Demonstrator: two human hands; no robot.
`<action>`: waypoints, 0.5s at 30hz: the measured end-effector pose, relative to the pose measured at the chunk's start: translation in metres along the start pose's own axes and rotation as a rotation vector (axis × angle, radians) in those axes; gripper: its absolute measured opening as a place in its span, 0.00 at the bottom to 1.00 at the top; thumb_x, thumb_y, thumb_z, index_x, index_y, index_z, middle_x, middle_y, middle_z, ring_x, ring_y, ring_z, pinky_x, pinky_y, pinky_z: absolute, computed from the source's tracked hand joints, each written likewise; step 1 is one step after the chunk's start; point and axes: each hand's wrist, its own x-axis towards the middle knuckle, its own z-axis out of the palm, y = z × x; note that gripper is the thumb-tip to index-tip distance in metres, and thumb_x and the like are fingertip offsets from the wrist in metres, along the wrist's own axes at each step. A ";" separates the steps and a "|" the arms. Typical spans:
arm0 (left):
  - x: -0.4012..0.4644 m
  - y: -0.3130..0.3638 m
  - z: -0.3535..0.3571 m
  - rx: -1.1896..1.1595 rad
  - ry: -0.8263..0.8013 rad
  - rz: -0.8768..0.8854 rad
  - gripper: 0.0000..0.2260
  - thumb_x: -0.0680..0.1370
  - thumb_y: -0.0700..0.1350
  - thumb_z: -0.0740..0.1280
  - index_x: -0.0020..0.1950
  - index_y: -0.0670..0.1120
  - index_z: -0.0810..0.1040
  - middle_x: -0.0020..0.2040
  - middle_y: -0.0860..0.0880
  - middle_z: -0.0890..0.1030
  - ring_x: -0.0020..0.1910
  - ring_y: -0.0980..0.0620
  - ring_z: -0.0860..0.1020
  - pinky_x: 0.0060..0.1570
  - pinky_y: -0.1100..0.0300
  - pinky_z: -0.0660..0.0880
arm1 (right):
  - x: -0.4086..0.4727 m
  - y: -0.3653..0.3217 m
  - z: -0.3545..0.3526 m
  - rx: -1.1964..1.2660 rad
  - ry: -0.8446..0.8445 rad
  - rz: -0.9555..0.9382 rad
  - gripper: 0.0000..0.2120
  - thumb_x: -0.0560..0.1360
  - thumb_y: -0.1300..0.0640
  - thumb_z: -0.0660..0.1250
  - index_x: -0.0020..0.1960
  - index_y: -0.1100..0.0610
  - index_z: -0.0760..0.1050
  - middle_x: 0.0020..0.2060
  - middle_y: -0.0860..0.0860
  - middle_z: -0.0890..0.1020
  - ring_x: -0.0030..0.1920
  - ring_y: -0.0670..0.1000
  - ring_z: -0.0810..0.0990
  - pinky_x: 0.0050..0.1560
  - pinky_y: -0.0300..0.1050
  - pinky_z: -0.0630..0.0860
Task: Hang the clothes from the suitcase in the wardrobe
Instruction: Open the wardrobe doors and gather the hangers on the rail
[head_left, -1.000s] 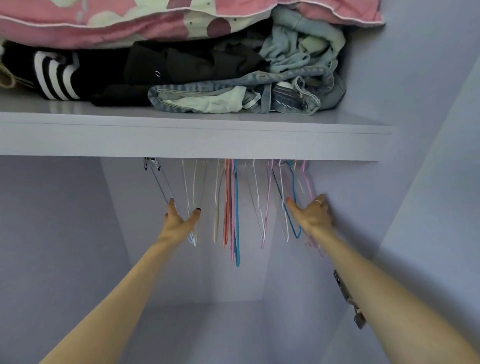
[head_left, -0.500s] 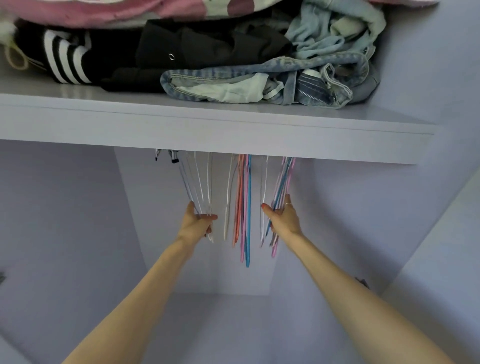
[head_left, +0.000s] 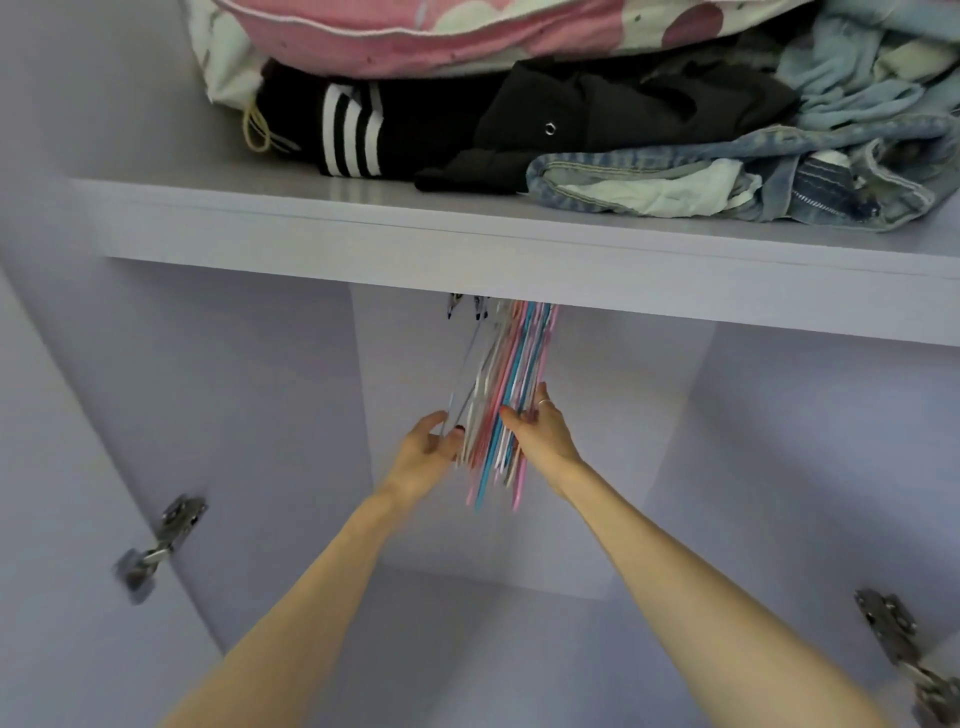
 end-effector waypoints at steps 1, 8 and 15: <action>0.000 -0.002 -0.008 0.019 -0.010 -0.009 0.20 0.80 0.45 0.60 0.71 0.43 0.64 0.54 0.40 0.78 0.50 0.49 0.74 0.51 0.63 0.67 | 0.000 -0.005 0.008 -0.001 -0.018 -0.001 0.29 0.78 0.54 0.63 0.75 0.52 0.55 0.61 0.54 0.78 0.59 0.56 0.79 0.62 0.54 0.75; 0.001 -0.025 -0.079 0.062 0.031 -0.042 0.16 0.77 0.38 0.64 0.66 0.42 0.71 0.43 0.49 0.78 0.48 0.49 0.76 0.57 0.56 0.73 | 0.003 -0.038 0.079 -0.077 -0.133 -0.044 0.30 0.80 0.55 0.59 0.77 0.56 0.49 0.64 0.53 0.75 0.61 0.56 0.77 0.64 0.51 0.73; 0.002 -0.039 -0.140 0.083 0.197 -0.019 0.12 0.80 0.41 0.60 0.63 0.43 0.74 0.47 0.48 0.78 0.46 0.53 0.75 0.50 0.63 0.68 | 0.015 -0.067 0.151 -0.082 -0.212 -0.068 0.28 0.80 0.54 0.59 0.76 0.55 0.54 0.63 0.56 0.76 0.57 0.58 0.79 0.57 0.53 0.78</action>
